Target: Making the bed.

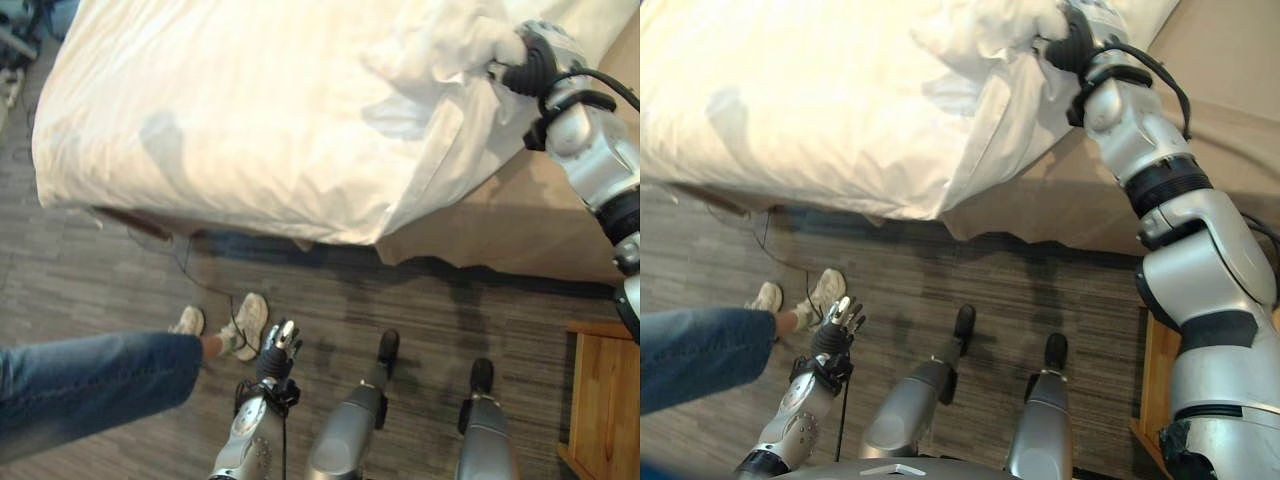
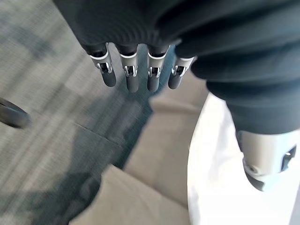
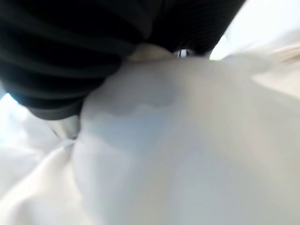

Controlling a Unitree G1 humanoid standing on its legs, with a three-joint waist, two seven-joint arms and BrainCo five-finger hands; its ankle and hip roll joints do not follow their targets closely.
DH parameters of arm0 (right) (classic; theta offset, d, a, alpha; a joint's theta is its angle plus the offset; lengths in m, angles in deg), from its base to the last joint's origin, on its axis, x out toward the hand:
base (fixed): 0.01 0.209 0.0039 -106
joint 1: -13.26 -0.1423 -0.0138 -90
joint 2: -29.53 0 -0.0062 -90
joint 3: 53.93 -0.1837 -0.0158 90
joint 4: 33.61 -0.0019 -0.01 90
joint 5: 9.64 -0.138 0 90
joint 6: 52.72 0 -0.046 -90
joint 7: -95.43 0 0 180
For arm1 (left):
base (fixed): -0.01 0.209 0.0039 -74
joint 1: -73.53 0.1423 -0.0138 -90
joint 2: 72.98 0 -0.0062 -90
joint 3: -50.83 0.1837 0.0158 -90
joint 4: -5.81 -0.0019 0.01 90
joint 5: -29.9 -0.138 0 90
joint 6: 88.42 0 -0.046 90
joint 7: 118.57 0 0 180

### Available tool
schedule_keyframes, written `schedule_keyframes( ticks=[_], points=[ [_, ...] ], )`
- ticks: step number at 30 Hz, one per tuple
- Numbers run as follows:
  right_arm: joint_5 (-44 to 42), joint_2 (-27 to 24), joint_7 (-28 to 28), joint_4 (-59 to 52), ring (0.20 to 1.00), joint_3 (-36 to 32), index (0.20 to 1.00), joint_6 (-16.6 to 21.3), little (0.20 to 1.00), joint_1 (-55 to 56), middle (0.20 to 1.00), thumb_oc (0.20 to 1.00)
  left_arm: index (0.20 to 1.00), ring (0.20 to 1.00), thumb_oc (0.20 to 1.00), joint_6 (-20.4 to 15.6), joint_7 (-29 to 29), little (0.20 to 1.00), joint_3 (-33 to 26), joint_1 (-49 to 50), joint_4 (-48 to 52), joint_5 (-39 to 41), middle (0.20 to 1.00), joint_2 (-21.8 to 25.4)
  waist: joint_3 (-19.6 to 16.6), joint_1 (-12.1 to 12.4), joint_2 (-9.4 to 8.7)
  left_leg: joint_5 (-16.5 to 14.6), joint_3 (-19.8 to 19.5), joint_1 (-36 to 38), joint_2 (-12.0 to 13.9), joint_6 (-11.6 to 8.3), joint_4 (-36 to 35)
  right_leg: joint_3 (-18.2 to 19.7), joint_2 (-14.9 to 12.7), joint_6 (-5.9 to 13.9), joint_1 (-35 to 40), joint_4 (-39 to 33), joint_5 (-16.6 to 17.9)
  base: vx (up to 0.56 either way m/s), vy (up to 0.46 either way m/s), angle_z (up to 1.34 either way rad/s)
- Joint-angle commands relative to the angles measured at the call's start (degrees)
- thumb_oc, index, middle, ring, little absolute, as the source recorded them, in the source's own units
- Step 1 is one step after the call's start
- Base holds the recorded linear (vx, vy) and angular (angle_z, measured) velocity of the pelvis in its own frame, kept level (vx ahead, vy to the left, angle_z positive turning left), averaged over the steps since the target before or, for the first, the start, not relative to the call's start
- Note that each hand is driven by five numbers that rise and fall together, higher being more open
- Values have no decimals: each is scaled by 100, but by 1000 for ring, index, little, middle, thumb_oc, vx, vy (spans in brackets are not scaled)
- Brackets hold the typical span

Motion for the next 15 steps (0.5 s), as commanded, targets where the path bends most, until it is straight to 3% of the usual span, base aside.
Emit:
schedule_keyframes(
  ticks=[1, 4, 15],
  points=[
    [-737, -605, 111, 211, 1000, -307, 1000, 146, 1000, 802, 1000, 1000, 1000, 1000, 1000, -201, 151, 1000, -107, 13, 24, 4, 1000, -91, -245, -370, -243, -188, 149, 341, 5, -76, -62, 19, 154, -7, 618, -1851, 1260, 28, 5, -44],
    [-909, -398, -22, -56, 1000, -861, 1000, 218, 1000, 1802, 1000, 1000, 1000, 1000, 1000, -152, 180, 1000, -142, 61, 4, -27, 1000, -163, -304, -488, -239, -228, 240, 416, 21, -65, -62, 52, 164, 15, 665, -1881, 1260, 30, -3, -33],
    [-902, -400, -22, -79, 1000, -894, 1000, 211, 1000, 1843, 1000, 1000, 1000, 1000, 1000, -152, 180, 1000, -130, 67, 6, -27, 1000, -151, -311, -472, -247, -230, 242, 419, 21, -65, -62, 53, 164, 15, 668, -1883, 1259, 7, 1, -8]
  ],
)
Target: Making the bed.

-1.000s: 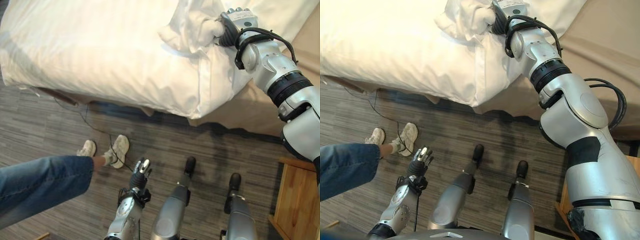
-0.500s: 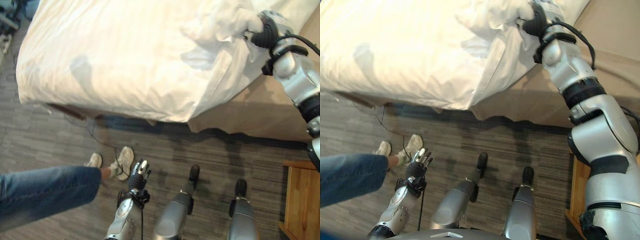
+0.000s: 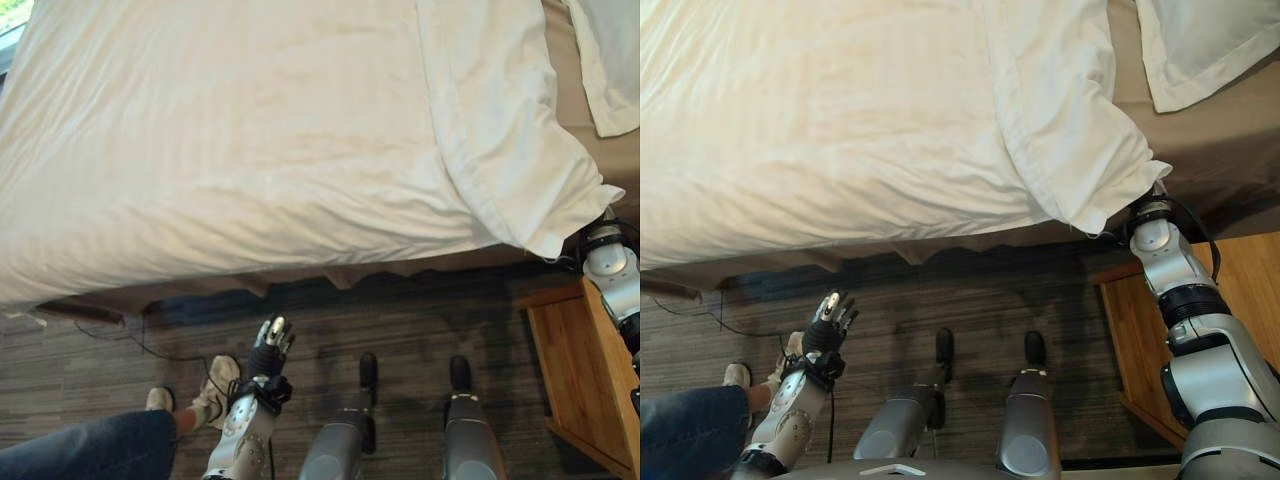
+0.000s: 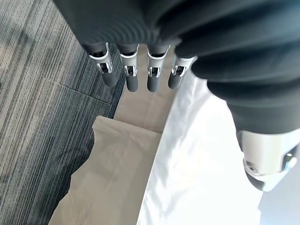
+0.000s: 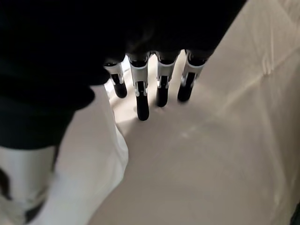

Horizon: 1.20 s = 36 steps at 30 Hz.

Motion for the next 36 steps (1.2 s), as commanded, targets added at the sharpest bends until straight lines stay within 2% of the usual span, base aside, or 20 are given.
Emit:
schedule_keyframes(
  ticks=[1, 3, 4, 5, 7, 10, 12, 14, 16, 18, 19, 20, 25, 26, 27, 28, 32, 36],
  points=[
    [-336, 114, 45, 25, 1000, -505, 1000, 315, 1000, 792, 1000, 1000, 1000, 1000, 1000, -164, 77, 1000, -95, 55, -111, -109, 1000, -232, -160, -84, -264, -197, -36, 413, -166, -158, 7, -267, -82, 58, 776, -1666, 998, 90, -16, 3],
    [-316, 767, 10, 149, 1000, -1199, 1000, 279, 1000, 2173, 1000, 1000, 1000, 1000, 1000, -154, 61, 1000, -169, 42, -301, -366, 1000, -275, -358, -290, -293, -304, 41, 683, -125, -130, 7, -253, -75, 52, 1018, -1609, 893, 140, -83, 4],
    [-361, 809, 41, 282, 1000, -1299, 1000, 260, 1000, 2226, 1000, 1000, 1000, 1000, 1000, -152, 62, 1000, -169, 43, -278, -386, 1000, -265, -399, -295, -319, -317, 47, 711, -119, -124, 7, -256, -78, 54, 1049, -1610, 896, 82, -66, -5],
    [-361, 810, 41, 282, 1000, -1299, 1000, 260, 1000, 2226, 1000, 1000, 1000, 1000, 1000, -152, 62, 1000, -169, 43, -278, -386, 1000, -265, -398, -295, -319, -317, 47, 712, -119, -124, 7, -256, -78, 54, 1050, -1611, 896, 41, -31, -17],
    [-710, 877, 149, 1001, 1000, -1605, 1000, 219, 1000, 2236, 1000, 1000, 1000, 1000, 1000, -103, 75, 1000, -179, 19, -323, -409, 1000, -233, -514, -327, -401, -384, 53, 841, -108, -98, 7, -259, -69, 61, 1167, -1593, 873, 57, -34, -11],
    [-799, 812, 153, 1490, 1000, -1703, 1000, 187, 1000, 2234, 1000, 1000, 1000, 1000, 1000, -63, 114, 1000, -183, 4, -314, -413, 1000, -179, -591, -338, -465, -432, 76, 948, -93, -81, 7, -252, -64, 67, 1273, -1595, 856, 50, -13, -6],
    [-967, 702, 190, 1997, 1000, -2026, 1000, 129, 1000, 2356, 1000, 1000, 1000, 1000, 1000, -5, 170, 1000, -222, 4, -306, -449, 1000, -122, -707, -360, -550, -492, 75, 1051, -83, -59, 7, -260, -56, 71, 1392, -1608, 824, 44, -4, -6],
    [-1081, 701, 192, 2083, 1000, -2135, 1000, 128, 1000, 2397, 1000, 1000, 1000, 1000, 1000, 5, 173, 1000, -233, 2, -328, -463, 1000, -124, -750, -368, -573, -511, 78, 1087, -81, -50, 7, -263, -54, 72, 1428, -1617, 823, 46, -2, -2],
    [-1858, 727, 260, 1906, 1000, -2616, 1000, 283, 1000, 2470, 1000, 1000, 1000, 1000, 1000, 18, 161, 1000, -281, -17, -416, -532, 1000, -128, -830, -411, -645, -567, 136, 1173, -66, -35, 7, -232, -41, 87, 1497, -1655, 830, 62, -1, -2],
    [-2062, 761, 247, 1691, 1000, -2698, 1000, 329, 1000, 2505, 1000, 1000, 1000, 1000, 1000, 20, 145, 1000, -296, -16, -444, -543, 1000, -131, -858, -422, -667, -586, 163, 1195, -62, -31, 7, -209, -34, 93, 1500, -1665, 838, 26, 5, -8],
    [-2525, 833, 343, 1342, 1000, -2855, 1000, 499, 1000, 2475, 1000, 1000, 1000, 1000, 1000, 15, 110, 1000, -296, -34, -487, -572, 1000, -142, -878, -454, -686, -605, 213, 1210, -61, -27, 7, -164, -26, 103, 1498, -1681, 853, 17, 18, -16],
    [-2873, 918, 326, 996, 200, -2961, 200, 621, 200, 2466, 200, 200, 1000, 1000, 1000, 15, 73, 1000, -316, -38, -490, -567, 1000, -162, -901, -474, -697, -618, 260, 1220, -57, -26, 7, -128, -19, 114, 1483, -1690, 869, 16, 18, -28],
    [-2873, 918, 326, 996, 200, -2962, 200, 621, 200, 2467, 200, 200, 1000, 1000, 1000, 15, 73, 1000, -316, -38, -490, -567, 1000, -162, -901, -472, -697, -619, 261, 1220, -57, -26, 7, -126, -19, 114, 1483, -1690, 869, 4, 15, -10],
    [-4848, 1985, 300, -1602, 200, -2662, 200, 1365, 200, 1772, 200, 200, 1000, 1000, 1000, 119, -137, 1000, -109, -102, -383, -431, 1000, -236, -963, -532, -712, -696, 545, 1279, -49, -19, 7, 55, 7, 168, 1419, -1766, 986, 4, 64, -2],
    [-4828, 2013, 333, -1644, 200, -2655, 200, 1357, 200, 1783, 200, 200, 1000, 1000, 1000, 124, -138, 1000, -127, -101, -381, -431, 1000, -226, -966, -529, -732, -677, 563, 1265, -53, -21, 7, 77, 6, 167, 1396, -1765, 1006, -5, 79, -59],
    [-4948, 2167, 314, -1833, 200, -2286, 200, 1326, 200, 1277, 200, 200, 1000, 1000, 1000, 145, -183, 1000, 24, -173, -382, -420, 1000, -218, -987, -482, -740, -683, 609, 1261, -57, -23, 7, 123, 3, 170, 1369, -1771, 1026, -24, 14, -86],
    [-5227, 2189, 315, -1108, 200, -1730, 200, 1163, 200, -32, 200, 200, 1000, 1000, 1000, 145, -167, 1000, 271, -331, -520, -405, 1000, -203, -981, -356, -749, -680, 626, 1276, -75, -28, 7, 157, -2, 150, 1385, -1802, 1044, -17, 3, -15],
    [-5113, 2209, 288, -235, 200, -1268, 200, 924, 200, -1219, 200, 200, 1000, 1000, 1000, 128, -135, 1000, 370, -423, -596, -357, 1000, -130, -969, -225, -721, -656, 620, 1263, -69, -46, 7, 138, -6, 133, 1395, -1824, 1047, -7, -2, 4]
  ],
)
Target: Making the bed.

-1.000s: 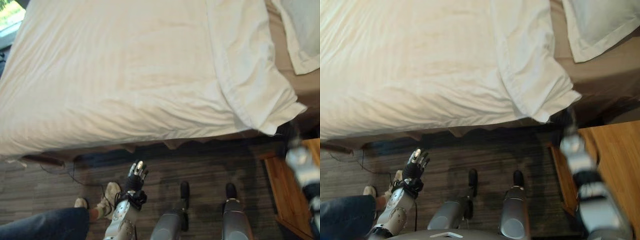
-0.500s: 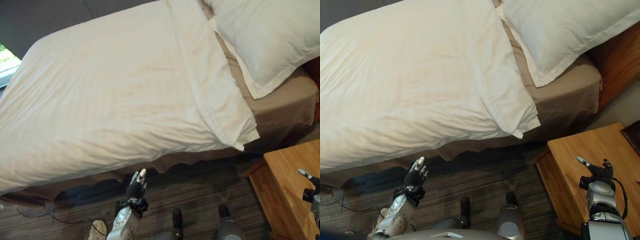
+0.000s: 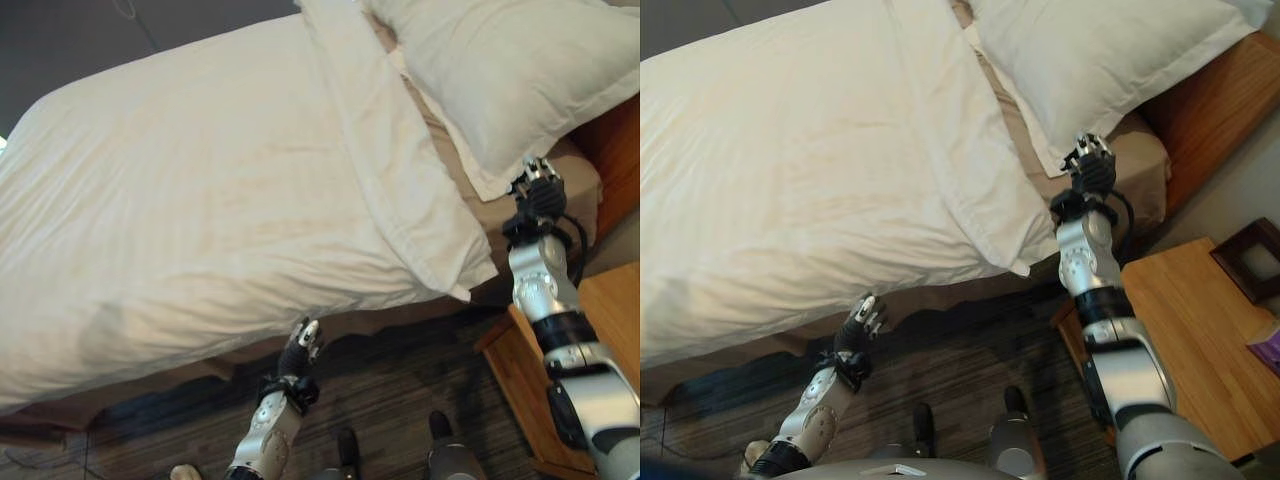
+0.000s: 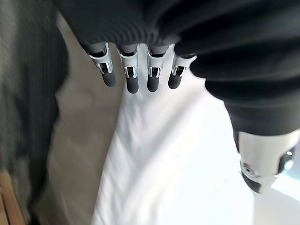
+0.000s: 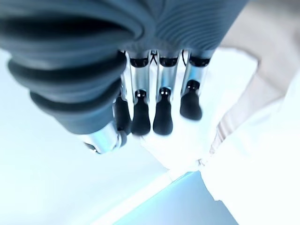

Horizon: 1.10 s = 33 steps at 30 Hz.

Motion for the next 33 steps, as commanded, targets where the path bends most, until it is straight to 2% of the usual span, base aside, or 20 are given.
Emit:
schedule_keyframes(
  ticks=[1, 3, 5, 8, 9, 12, 13, 14, 18, 19, 20, 22, 23, 29, 30, 31, 33],
  points=[
    [-106, -175, -12, 538, 200, 194, 200, 30, 200, -808, 200, 200, 1000, 1000, 1000, -195, 12, 1000, -114, -159, -7, -53, 1000, 289, 92, 109, -322, -242, -113, 346, -231, -134, 29, -420, -227, 166, 806, -1643, 1093, 0, 0, 0],
    [-83, -30, -45, 1078, 200, 326, 200, -72, 200, -1337, 200, 200, 1000, 1000, 1000, -210, 43, 1000, -97, -166, -82, -27, 1000, 331, 103, 216, -281, -217, -160, 332, -228, -146, 29, -449, -217, 143, 828, -1648, 1076, 0, -27, 5],
    [-81, -35, -49, 1117, 200, 319, 200, -75, 200, -1407, 200, 200, 1000, 1000, 1000, -211, 40, 1000, -102, -174, -86, -25, 1000, 329, 116, 214, -270, -213, -174, 329, -226, -148, 29, -461, -217, 140, 834, -1650, 1071, 5, -18, 10],
    [-248, 227, -58, 1602, 200, 313, 200, -96, 200, -1762, 200, 200, 1000, 1000, 1000, -226, 20, 1000, -45, -263, -204, -39, 1000, 336, 146, 303, -219, -191, -235, 304, -224, -159, 29, -509, -219, 118, 844, -1651, 1048, -5, -22, 13],
    [-344, 297, -83, 1770, 200, 342, 200, -137, 200, -1961, 200, 200, 1000, 1000, 1000, -250, 28, 1000, -1, -307, -187, -42, 1000, 376, 182, 357, -144, -167, -273, 267, -241, -167, 29, -533, -221, 110, 827, -1652, 1038, -16, -13, 8],
    [-373, 346, -96, 1977, 200, 365, 200, -187, 200, -2184, 200, 200, 1000, 1000, 1000, -262, 42, 1000, 44, -354, -218, -63, 1000, 396, 204, 404, -80, -143, -297, 216, -253, -174, 29, -555, -230, 110, 799, -1654, 1038, -14, -12, 12],
    [-437, 416, -112, 2175, 200, 370, 200, -219, 200, -2426, 200, 200, 1000, 1000, 1000, -264, 57, 1000, 118, -409, -248, -78, 1000, 417, 231, 490, 25, -108, -337, 151, -278, -180, 29, -587, -257, 114, 752, -1658, 1050, -16, -7, 8],
    [-441, 410, -116, 2184, 200, 372, 200, -219, 200, -2438, 200, 200, 1000, 1000, 1000, -265, 57, 1000, 118, -417, -251, -78, 1000, 413, 231, 491, 28, -107, -338, 145, -278, -180, 29, -587, -257, 114, 745, -1657, 1051, -18, -20, 6],
    [-534, 582, -106, 2581, 200, 283, 200, -261, 200, -2738, 200, 200, 1000, 1000, 1000, -298, 99, 1000, 261, -515, -261, -112, 1000, 459, 253, 692, 280, -16, -362, -64, -330, -208, 29, -636, -298, 132, 583, -1686, 1087, -4, -27, 5],
    [-537, 577, -110, 2586, 200, 282, 200, -262, 200, -2742, 200, 200, 1000, 1000, 1000, -298, 99, 1000, 264, -519, -261, -112, 1000, 459, 247, 698, 280, -15, -360, -73, -330, -208, 29, -634, -297, 132, 573, -1686, 1089, 12, -38, 4],
    [-509, 567, -141, 2735, 200, 267, 200, -332, 200, -2743, 200, 200, 1000, 1000, 1000, -284, 106, 1000, 306, -511, -235, -145, 1000, 470, 243, 774, 379, 11, -351, -132, -337, -223, 29, -666, -304, 140, 525, -1694, 1090, 24, -35, 2],
    [-493, 558, -156, 2839, 200, 252, 200, -374, 200, -2727, 200, 200, 1000, 1000, 1000, -269, 123, 1000, 341, -500, -230, -157, 1000, 454, 244, 803, 426, 22, -348, -152, -340, -227, 29, -669, -311, 140, 512, -1697, 1085, 24, -34, 1],
    [-471, 529, -195, 3063, 200, 177, 200, -472, 200, -2630, 200, 200, 1000, 1000, 1000, -250, 156, 1000, 395, -487, -220, -201, 1000, 425, 269, 838, 528, 37, -350, -181, -349, -238, 29, -683, -319, 140, 498, -1700, 1070, 0, 0, 0],
    [-639, 345, -428, 3489, 200, -150, 200, -654, 200, -1890, 200, 200, 1000, 1000, 1000, -228, 270, 1000, 521, -445, -72, -235, 1000, 331, 325, 917, 738, 50, -368, -217, -338, -249, 29, -724, -323, 139, 485, -1708, 1012, 22, -19, 2],
    [-724, 463, -520, 3675, 200, -343, 200, -678, 200, -1341, 200, 200, 1000, 1000, 1000, -229, 323, 1000, 545, -393, -17, -248, 1000, 246, 386, 879, 805, 48, -357, -217, -330, -247, 29, -719, -309, 138, 482, -1708, 1001, 19, 0, 6],
    [-726, 465, -525, 3668, 200, -346, 200, -673, 200, -1315, 200, 200, 1000, 1000, 1000, -231, 323, 1000, 555, -376, -15, -250, 1000, 250, 372, 886, 804, 45, -356, -212, -329, -248, 29, -718, -308, 137, 486, -1708, 999, 36, 6, 2],
    [-937, 645, -606, 3773, 200, -615, 200, -665, 200, -536, 200, 200, 1000, 1000, 1000, -191, 355, 1000, 527, -342, -50, -314, 1000, 170, 460, 755, 832, 19, -297, -200, -313, -244, 29, -682, -270, 131, 479, -1708, 977, 34, 16, -6]
  ],
)
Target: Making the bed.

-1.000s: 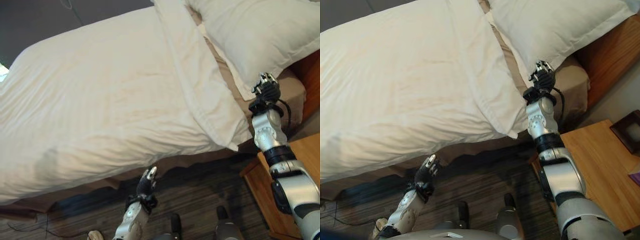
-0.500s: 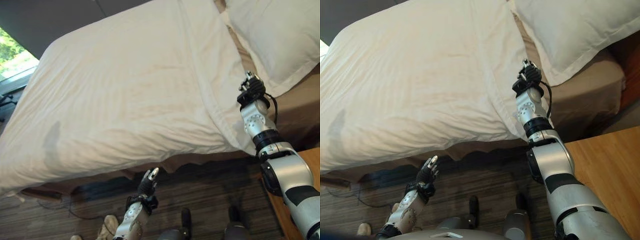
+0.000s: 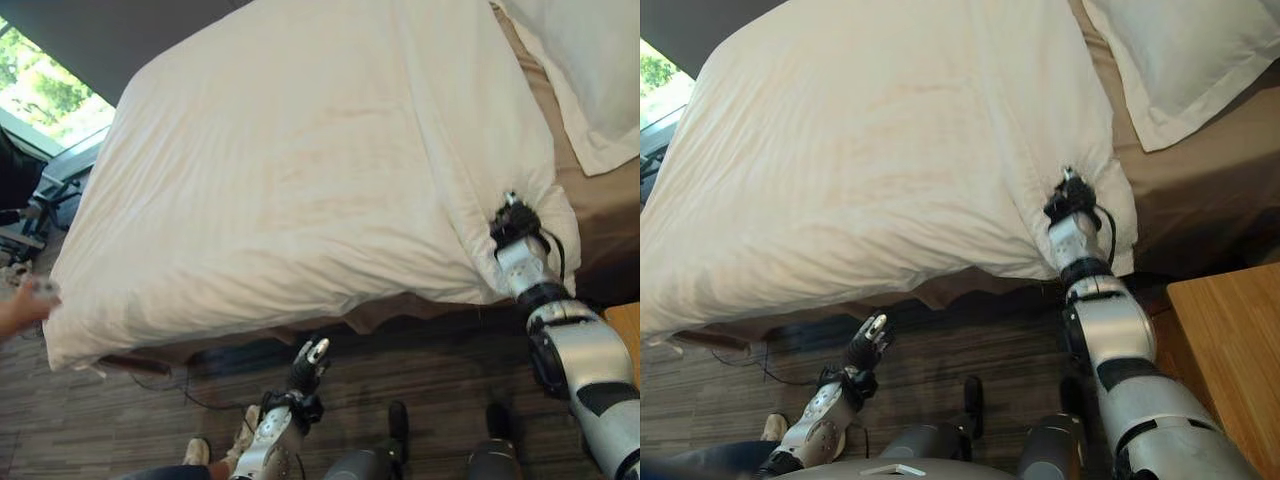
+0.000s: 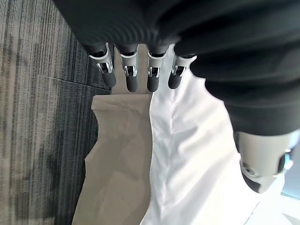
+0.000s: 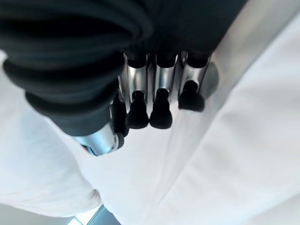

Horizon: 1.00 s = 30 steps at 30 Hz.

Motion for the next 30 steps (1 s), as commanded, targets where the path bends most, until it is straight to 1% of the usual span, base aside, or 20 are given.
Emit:
schedule_keyframes(
  ticks=[1, 3, 5, 6, 9, 10, 12, 14, 15, 16, 17, 18, 19, 20, 21, 22, 24, 25, 28, 30],
  points=[
    [-553, 172, -36, 611, 200, -231, 200, -109, 200, 531, 200, 200, 1000, 1000, 1000, -167, 98, 1000, -143, -384, 107, -302, 1000, 23, 384, -17, -226, -39, 0, 309, -221, -237, -13, -367, -108, 57, 770, -1619, 1094, 36, 20, -4],
    [-647, 286, -126, 683, 200, -361, 200, -105, 200, 1118, 200, 200, 1000, 1000, 1000, -168, 90, 1000, -223, -411, 51, -282, 1000, -20, 426, -147, -241, -64, 42, 319, -211, -238, -13, -338, -100, 58, 761, -1619, 1092, 46, 23, -12],
    [-430, 325, -186, 950, 200, -464, 200, -175, 200, 2021, 200, 200, 1000, 1000, 1000, -202, 80, 1000, -270, -478, -28, -337, 1000, -113, 473, -408, -320, -113, 95, 357, -203, -244, -13, -285, -94, 55, 769, -1619, 1085, 47, 27, -18],
    [-377, 416, -221, 928, 200, -418, 200, -179, 200, 2190, 200, 200, 1000, 1000, 1000, -218, 74, 1000, -253, -466, -24, -331, 1000, -133, 466, -443, -336, -124, 98, 376, -205, -239, -13, -282, -95, 53, 785, -1619, 1081, 29, 15, -9],
    [-147, 300, -236, 871, 200, -496, 200, -174, 200, 2763, 200, 200, 1000, 1000, 1000, -246, 76, 1000, -320, -434, -13, -350, 1000, -172, 474, -609, -420, -165, 117, 445, -208, -236, -13, -257, -104, 59, 828, -1619, 1082, 21, 30, -5],
    [-4, 176, -247, 645, 200, -604, 200, -107, 200, 3100, 200, 200, 1000, 1000, 1000, -288, 66, 1000, -468, -404, -24, -308, 1000, -181, 456, -736, -513, -204, 140, 512, -201, -230, -13, -246, -113, 67, 874, -1612, 1082, 18, 40, -5],
    [-2, 177, -246, 640, 200, -603, 200, -106, 200, 3106, 200, 200, 1000, 1000, 1000, -289, 67, 1000, -468, -401, -25, -308, 1000, -181, 457, -739, -513, -204, 139, 517, -202, -230, -13, -248, -114, 68, 879, -1612, 1081, 7, 20, -9],
    [189, 63, -210, 121, 200, -564, 200, 23, 200, 3368, 200, 200, 1000, 1000, 1000, -301, 44, 1000, -612, -332, -37, -288, 1000, -160, 416, -841, -630, -223, 155, 575, -190, -222, -13, -234, -106, 64, 919, -1600, 1087, 11, 10, -13],
    [190, 65, -207, 116, 200, -563, 200, 23, 200, 3372, 200, 200, 1000, 1000, 1000, -301, 44, 1000, -612, -330, -36, -289, 1000, -160, 416, -843, -630, -223, 154, 577, -190, -222, -13, -235, -106, 64, 921, -1600, 1086, 18, 14, -8],
    [528, -11, -98, -1081, 200, -472, 200, 300, 200, 3732, 200, 200, 1000, 1000, 1000, -317, -33, 1000, -801, -297, -24, -330, 1000, -136, 389, -966, -756, -258, 186, 649, -172, -216, -13, -210, -92, 65, 976, -1581, 1077, 2, 9, -10],
    [542, 5, -71, -1119, 200, -469, 200, 293, 200, 3756, 200, 200, 1000, 1000, 1000, -316, -33, 1000, -804, -288, -21, -331, 1000, -131, 372, -967, -765, -239, 187, 629, -174, -219, -13, -207, -94, 62, 958, -1587, 1097, 6, 27, -4],
    [965, -36, 101, -2605, 200, -485, 200, 522, 200, 4268, 200, 200, 1000, 1000, 1000, -308, -122, 1000, -1002, -242, 12, -445, 1000, -106, 310, -1106, -887, -262, 215, 697, -147, -210, -13, -195, -81, 61, 1006, -1564, 1094, 3, 21, -5],
    [1327, -89, 198, -3418, 282, -506, 282, 638, 282, 4535, 282, 282, 1000, 1000, 1000, -311, -180, 1000, -1118, -213, 50, -504, 1000, -104, 266, -1160, -942, -273, 231, 730, -139, -201, -13, -181, -73, 55, 1024, -1549, 1091, 23, 38, 1],
    [1680, -93, 241, -3993, 1000, -571, 1000, 670, 1000, 4826, 1000, 1000, 1000, 1000, 1000, -305, -197, 1000, -1204, -175, 58, -582, 1000, -99, 208, -1203, -994, -297, 232, 783, -127, -194, -13, -197, -75, 57, 1069, -1535, 1076, 0, 0, 0],
    [1696, -82, 257, -4024, 1000, -574, 1000, 657, 1000, 4851, 1000, 1000, 1000, 1000, 1000, -303, -198, 1000, -1199, -164, 61, -584, 1000, -97, 204, -1204, -996, -299, 229, 790, -127, -194, -13, -201, -76, 58, 1078, -1536, 1073, 44, 24, 5],
    [2332, -171, 298, -4765, 1000, -647, 1000, 758, 1000, 5231, 1000, 1000, 1000, 1000, 1000, -342, -228, 1000, -1320, -131, 84, -773, 1000, -65, 106, -1251, -1104, -353, 198, 928, -102, -171, -13, -232, -74, 58, 1210, -1494, 1029, 46, 6, 4],
    [2982, -254, 313, -5218, 1000, -611, 1000, 781, 1000, 5447, 1000, 1000, 1000, 1000, 1000, -338, -225, 1000, -1439, -101, 29, -925, 1000, -42, -31, -1240, -1214, -371, 177, 1028, -83, -151, -13, -268, -62, 50, 1314, -1471, 998, 33, 8, 10],
    [2992, -247, 320, -5236, 1000, -612, 1000, 772, 1000, 5461, 1000, 1000, 1000, 1000, 1000, -337, -226, 1000, -1437, -94, 32, -926, 1000, -41, -30, -1244, -1215, -373, 173, 1036, -83, -151, -13, -272, -62, 50, 1324, -1471, 995, 21, 9, 14],
    [3730, -170, 249, -5711, 1000, -456, 1000, 776, 1000, 5810, 1000, 1000, 1000, 1000, 1000, -315, -171, 1000, -1550, 76, 23, -1186, 1000, -13, -220, -1198, -1383, -437, 146, 1244, -56, -111, -13, -297, -25, 43, 1535, -1462, 938, 42, 18, 8],
    [3743, -27, 120, -5785, 1000, -201, 1000, 730, 1000, 5868, 1000, 1000, 1000, 1000, 1000, -277, -170, 1000, -1531, 187, 43, -1262, 1000, -15, -269, -1155, -1457, -447, 151, 1323, -40, -99, -13, -295, -15, 43, 1603, -1465, 938, 8, 10, 5]
  ],
)
